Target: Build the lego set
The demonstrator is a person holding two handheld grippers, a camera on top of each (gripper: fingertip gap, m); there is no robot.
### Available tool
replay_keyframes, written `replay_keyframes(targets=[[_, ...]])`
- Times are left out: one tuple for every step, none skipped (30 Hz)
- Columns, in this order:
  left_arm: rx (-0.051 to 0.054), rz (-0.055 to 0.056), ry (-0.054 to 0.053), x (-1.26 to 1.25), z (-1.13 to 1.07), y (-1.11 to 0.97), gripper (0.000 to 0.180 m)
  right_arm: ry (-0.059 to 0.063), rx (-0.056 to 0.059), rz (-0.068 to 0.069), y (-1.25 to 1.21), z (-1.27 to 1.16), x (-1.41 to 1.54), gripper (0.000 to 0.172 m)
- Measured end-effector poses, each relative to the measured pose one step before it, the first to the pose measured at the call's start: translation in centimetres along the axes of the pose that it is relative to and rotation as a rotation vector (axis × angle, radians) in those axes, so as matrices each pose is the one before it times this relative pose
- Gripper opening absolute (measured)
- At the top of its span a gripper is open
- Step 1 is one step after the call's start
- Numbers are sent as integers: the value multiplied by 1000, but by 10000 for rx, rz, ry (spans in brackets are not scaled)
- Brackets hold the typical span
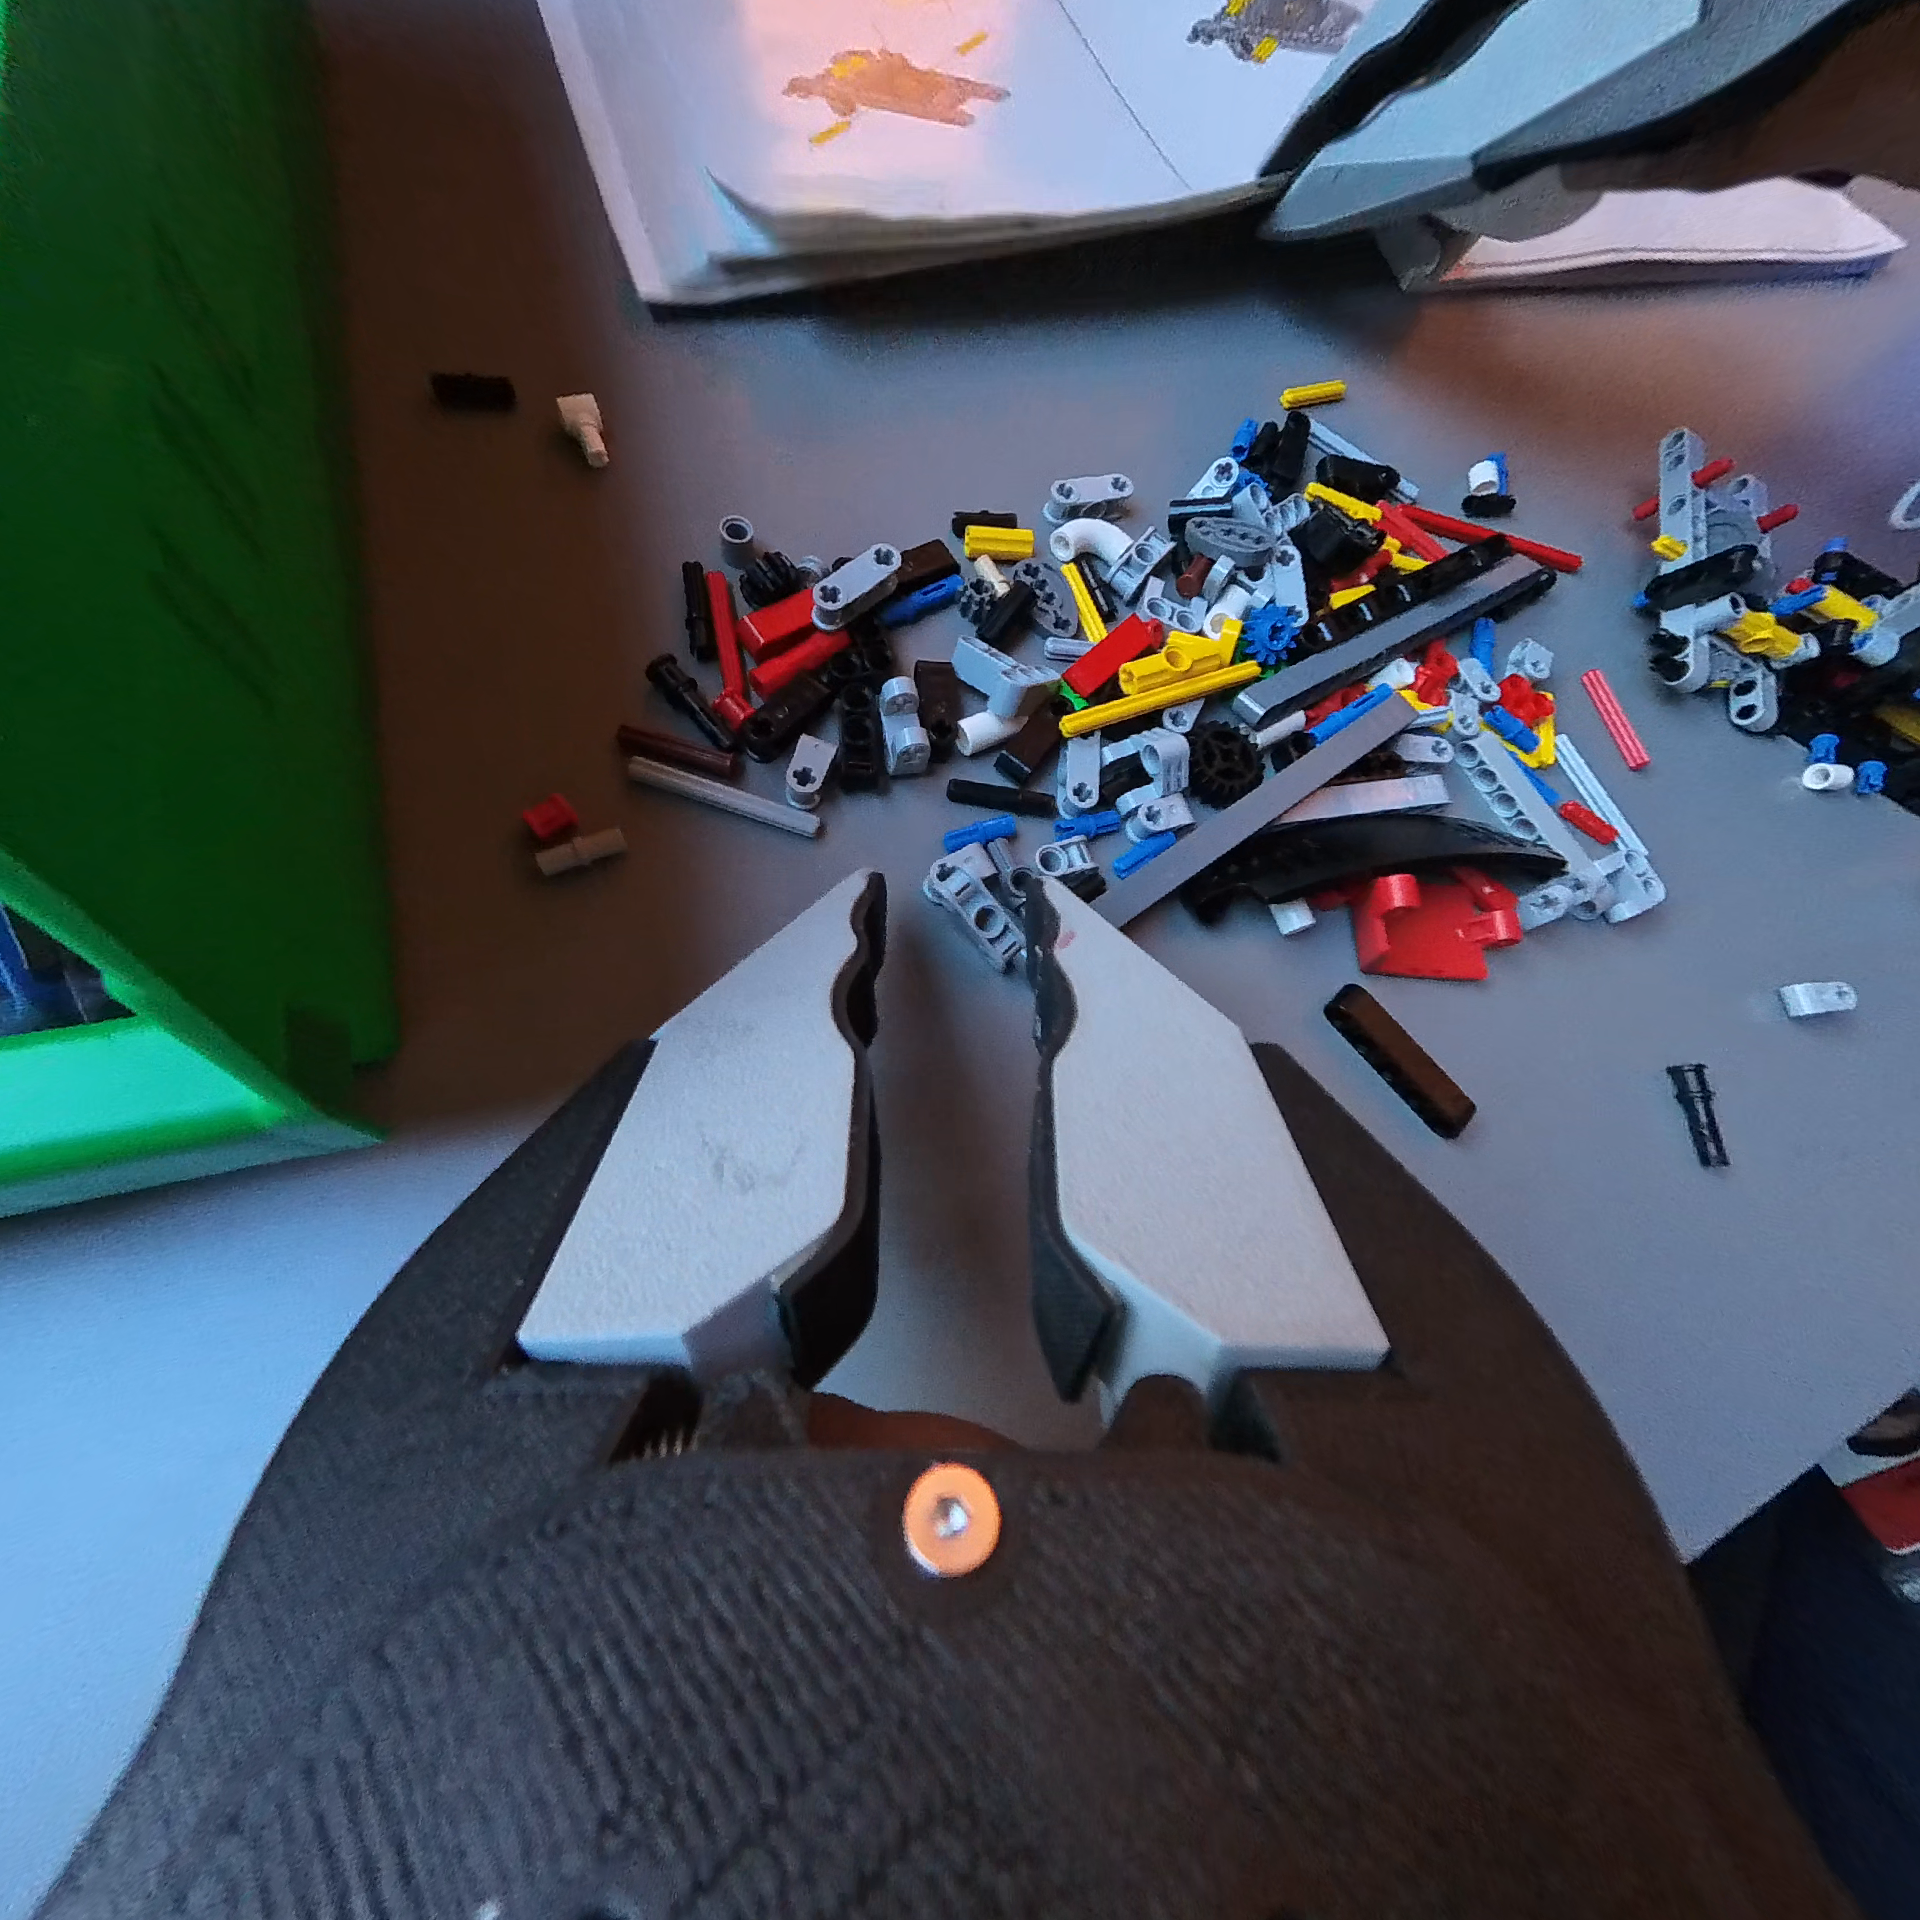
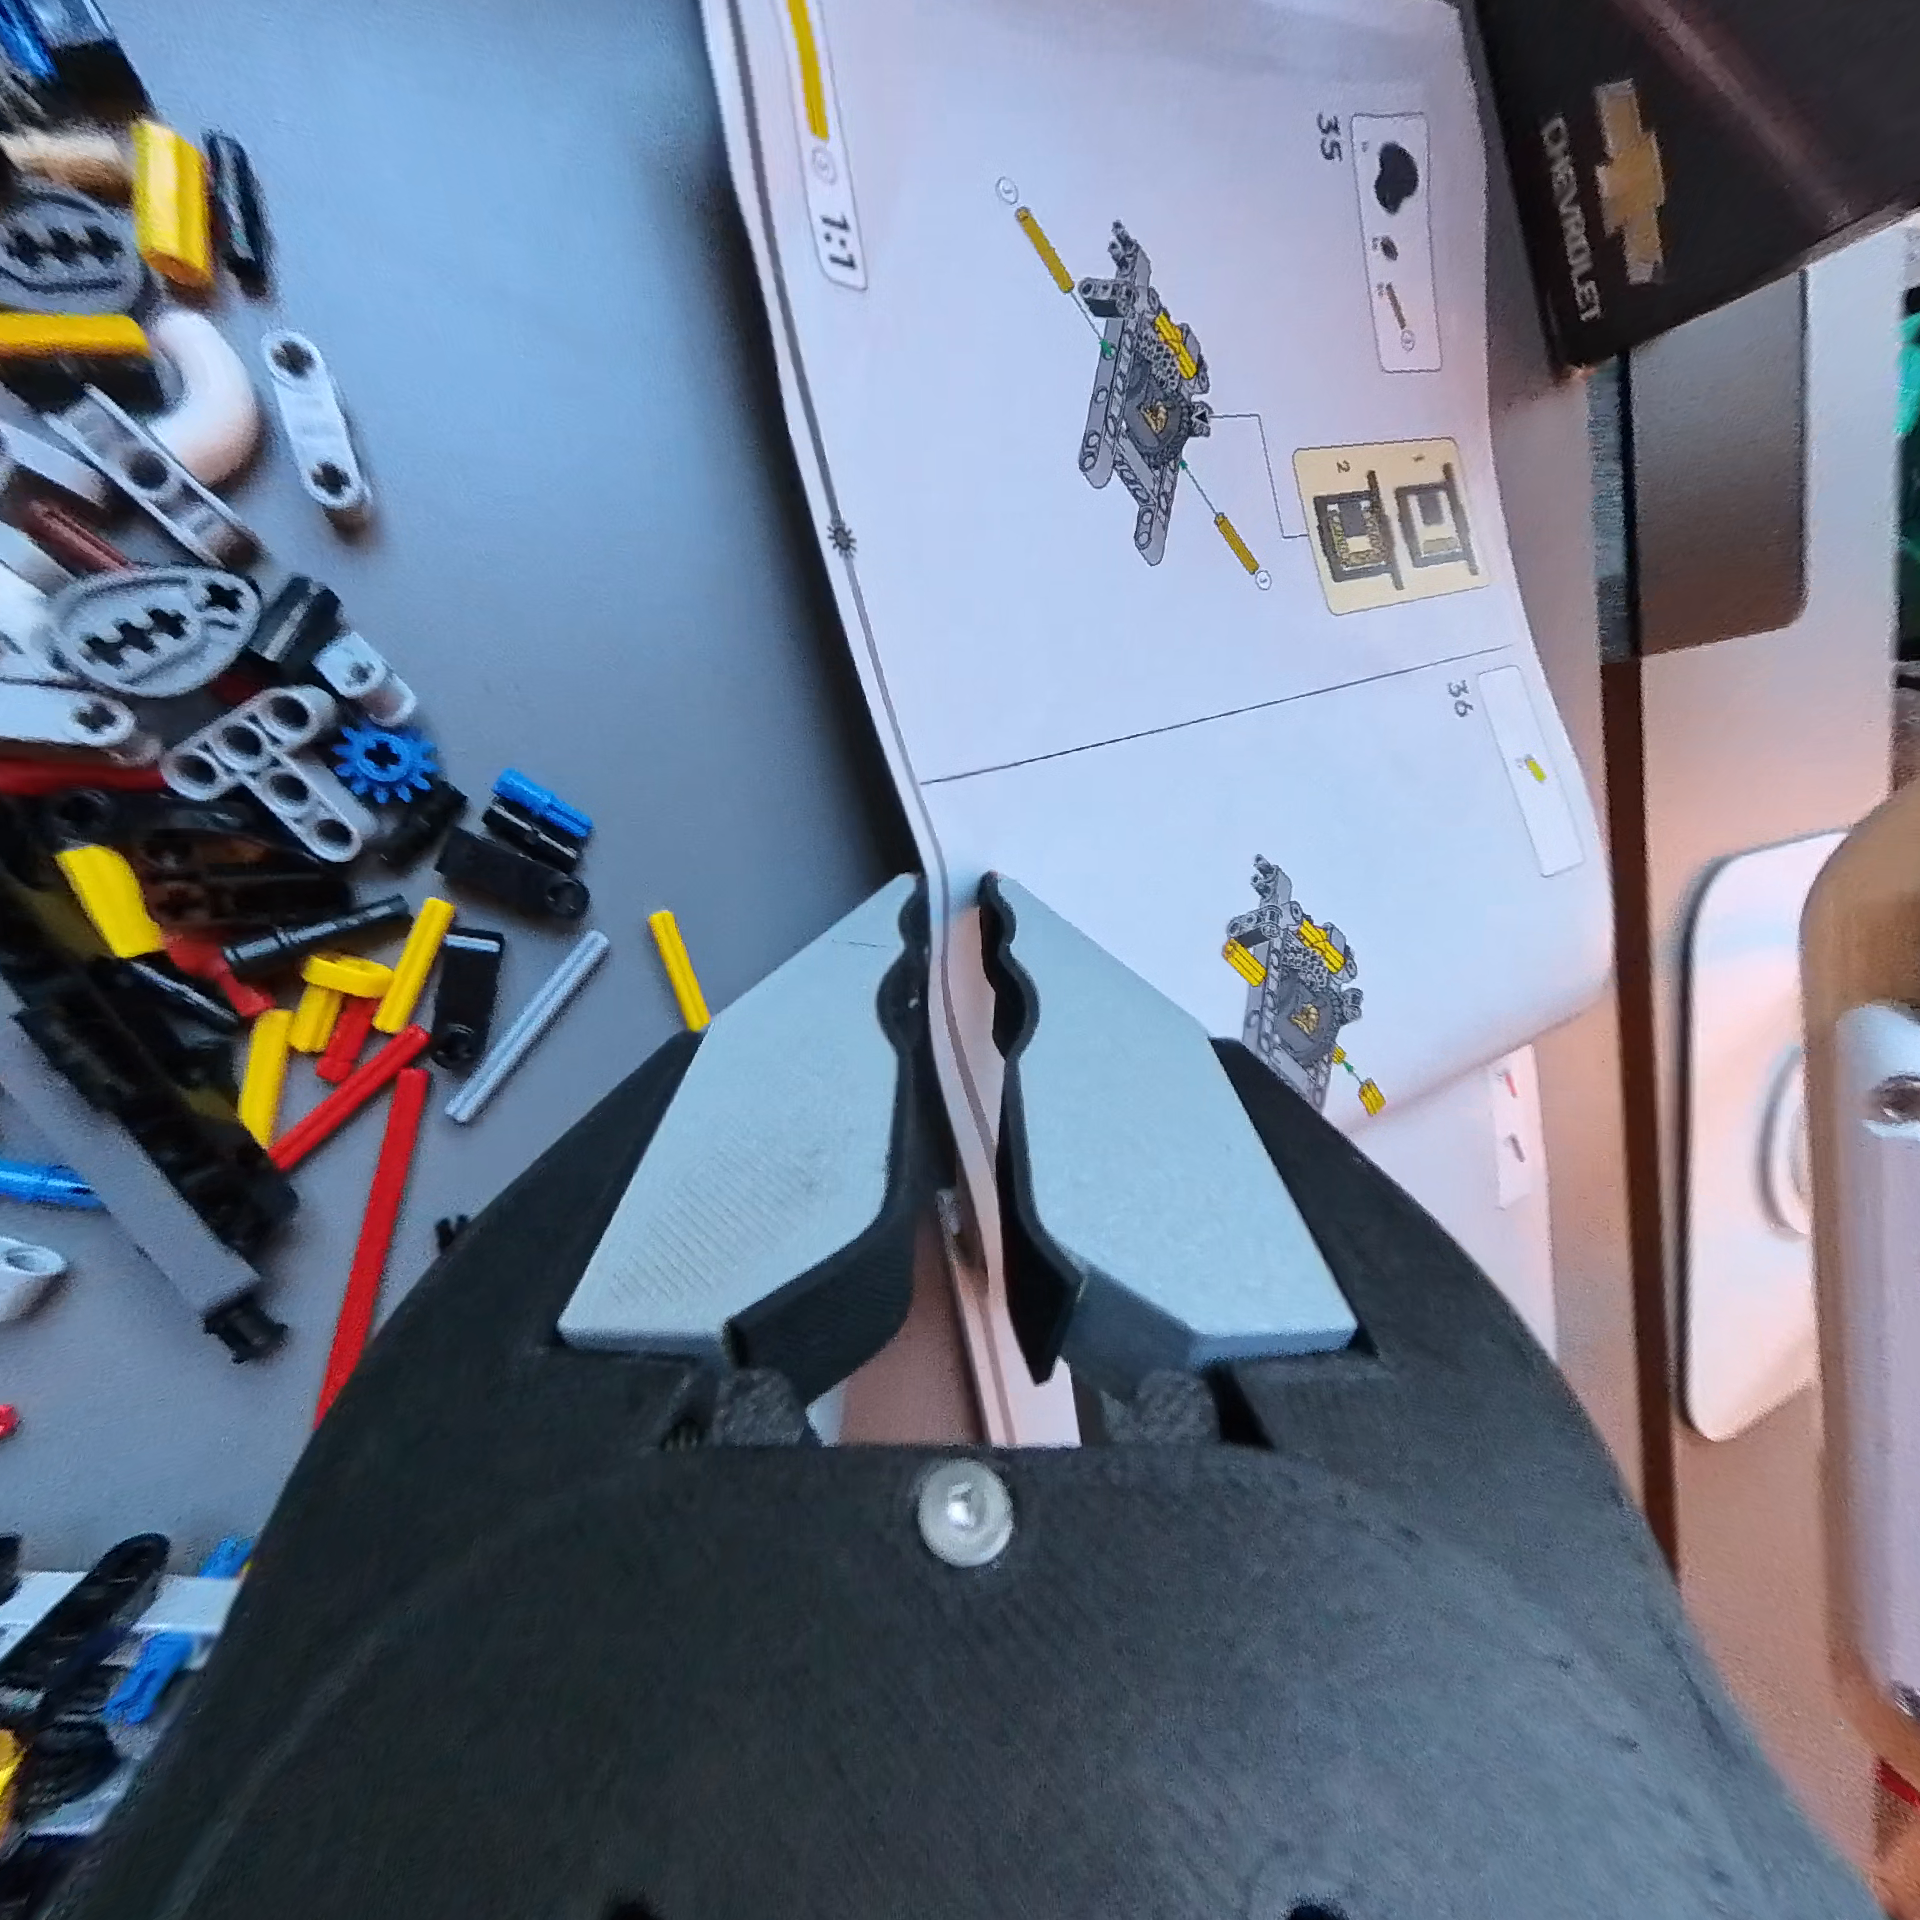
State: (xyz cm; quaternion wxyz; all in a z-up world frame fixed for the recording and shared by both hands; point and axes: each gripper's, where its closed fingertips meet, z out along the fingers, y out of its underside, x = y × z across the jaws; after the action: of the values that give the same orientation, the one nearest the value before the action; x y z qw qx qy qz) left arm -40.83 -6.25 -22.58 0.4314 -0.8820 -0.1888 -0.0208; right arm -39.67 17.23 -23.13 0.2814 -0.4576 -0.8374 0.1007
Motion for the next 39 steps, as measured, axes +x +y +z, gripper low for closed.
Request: replay_keyframes(targets=[[25,-40,-44,-17,61,53,24,-209,85,70,-239,106,-181,5],[34,-65,-22,28,60,45,24,-157,49,16,-190,222,-165,5],[22,-85,-8,64,48,79,24,-101,23,62,-139,261,-164,6],[0,-63,0,96,27,124,24,-79,-2,129,-87,183,-188,8],[6,-18,-26,80,-25,126,24,-67,-26,210,-59,27,-220,11],[50,11,-71,24,-58,83,24,-54,11,217,-94,-267,-241,11],[58,15,-30,61,-102,67,25,-33,155,137,-223,-666,-243,11],[73,7,21,126,-128,5,26,27,244,124,-317,-1016,-157,12],[135,11,25,127,-157,-132,26,12,259,242,-334,-1347,-157,16],[158,0,22,131,-161,-180,27,-100,297,406,-374,-1653,-322,22],[166,-13,-5,83,-135,-216,28,-203,363,500,-392,-1965,-535,26],[185,7,5,93,-111,-240,30,-182,524,490,-461,-2263,-593,25],[151,25,-33,24,-71,-155,31,-167,648,433,-474,-2458,-644,23],[85,21,-94,-90,-55,-40,32,-156,683,419,-379,-2544,-673,23],[92,13,-66,-62,-90,-90,35,-112,668,459,-218,-2496,-645,23],[170,50,-21,27,-173,-186,36,-109,644,500,-40,-2394,-668,23],[205,38,-4,31,-204,-226,36,-156,611,483,185,-2198,-780,24],[190,-19,5,-5,-194,-196,36,-185,519,407,489,-1970,-847,26],[156,-84,69,-7,-168,-168,36,-120,323,298,890,-1750,-754,27],[138,-148,134,5,-155,-147,35,73,166,203,1194,-1585,-442,27],[156,-211,96,-94,-183,-162,36,224,102,165,1317,-1360,-208,27],[204,-217,45,-139,-224,-222,35,232,28,155,1427,-1105,-170,29],[214,-159,62,-4,-234,-221,35,168,-73,112,1542,-819,-261,31],[129,-84,149,253,-198,-76,35,84,-202,13,1672,-575,-365,34],[-18,-40,149,372,-114,148,36,90,-270,-60,1679,-392,-280,37],[-123,54,102,432,-39,308,38,207,-246,-66,1583,-249,14,39],[-169,169,33,418,-6,351,40,272,-182,-44,1395,-126,214,41],[-129,255,-76,339,11,275,40,238,-123,18,1211,-42,223,42],[-77,258,-138,254,1,193,40,216,-104,52,1046,23,224,45],[-98,181,-137,217,45,207,40,223,-25,20,804,41,215,46],[-123,122,-37,289,94,226,40,135,64,-19,570,63,58,46],[-120,99,8,271,110,198,40,81,42,-54,484,121,-21,47],[-93,73,-5,188,106,137,40,138,-11,-69,453,144,111,48],[-80,41,-35,84,103,105,40,163,28,-46,308,128,217,47],[-77,52,-46,47,90,103,39,68,89,-17,168,79,137,47],[-48,88,-68,31,52,66,39,1,136,27,70,21,79,46],[-8,108,-81,19,23,9,38,-27,235,63,-80,-82,44,45],[2,83,-16,66,-3,1,37,-47,279,79,-100,-147,9,45],[6,23,51,83,-2,0,36,2,220,86,60,-148,90,44]])
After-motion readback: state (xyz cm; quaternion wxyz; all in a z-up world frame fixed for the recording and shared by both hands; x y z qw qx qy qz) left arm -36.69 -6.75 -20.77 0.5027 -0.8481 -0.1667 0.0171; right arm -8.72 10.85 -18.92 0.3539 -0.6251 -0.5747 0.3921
